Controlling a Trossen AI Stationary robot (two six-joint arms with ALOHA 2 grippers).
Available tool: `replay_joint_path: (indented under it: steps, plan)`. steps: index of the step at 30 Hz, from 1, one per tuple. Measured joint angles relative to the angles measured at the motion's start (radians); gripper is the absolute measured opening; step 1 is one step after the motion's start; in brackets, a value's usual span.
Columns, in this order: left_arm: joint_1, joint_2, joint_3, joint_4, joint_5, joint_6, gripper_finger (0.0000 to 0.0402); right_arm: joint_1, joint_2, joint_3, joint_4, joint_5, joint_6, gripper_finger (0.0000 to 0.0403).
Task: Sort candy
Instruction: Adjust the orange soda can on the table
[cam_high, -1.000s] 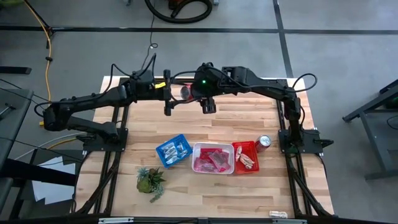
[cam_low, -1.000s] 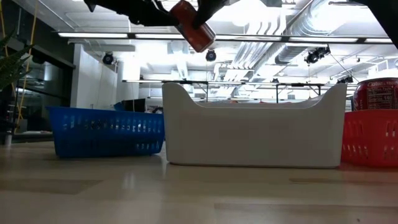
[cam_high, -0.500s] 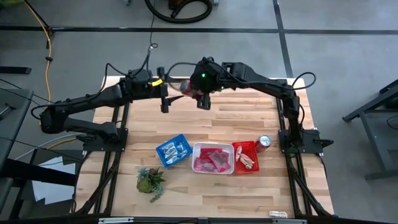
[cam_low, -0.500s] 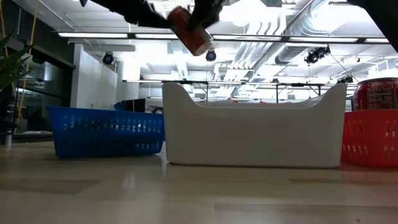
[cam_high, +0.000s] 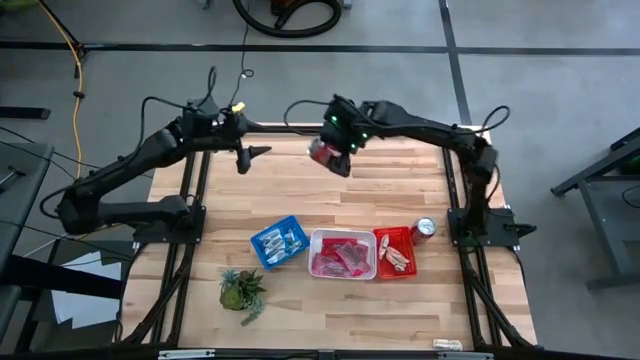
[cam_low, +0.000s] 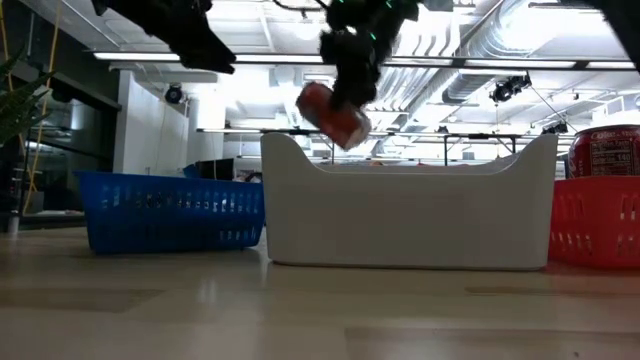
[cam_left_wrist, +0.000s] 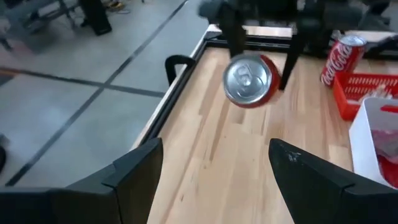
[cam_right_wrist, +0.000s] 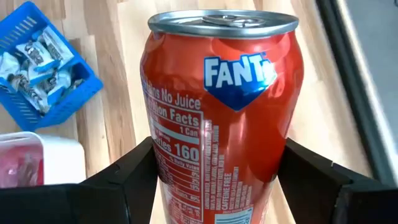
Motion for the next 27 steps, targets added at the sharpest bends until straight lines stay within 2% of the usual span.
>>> replay_joint_path:
  steps: [3,7,11,14,16,21,24,27]
  plan:
    - [0.017,-0.018,-0.001,-0.014,0.002,-0.033,0.0278,-0.020,-0.109,-0.273,0.243,-0.028,0.071,0.0260]
    - [0.028,-0.037,-0.002,-0.010,0.000,-0.072,0.0278,-0.031,-0.198,-0.623,0.778,-0.023,0.258,0.0260]
    - [0.028,-0.037,-0.002,-0.003,-0.002,-0.110,0.0278,0.005,-0.125,-0.837,1.454,0.065,0.407,0.0260]
    - [0.028,-0.037,-0.002,-0.003,-0.011,-0.134,0.0278,0.061,-0.008,-0.877,1.767,0.157,0.394,0.0260]
    - [0.028,-0.037,-0.002,-0.002,-0.012,-0.146,0.0278,0.094,0.061,-0.856,1.829,0.197,0.339,0.0260]
    - [0.028,-0.037,-0.002,-0.004,-0.012,-0.159,0.0278,0.160,0.197,-0.712,1.793,0.244,0.311,0.0263]
    - [0.028,-0.037,-0.003,-0.005,-0.012,-0.159,0.0278,0.190,0.277,-0.626,1.779,0.365,0.287,0.0266]
    - [0.028,-0.037,-0.003,-0.012,-0.012,-0.159,0.0278,0.202,0.348,-0.535,1.784,0.430,0.278,0.0266]
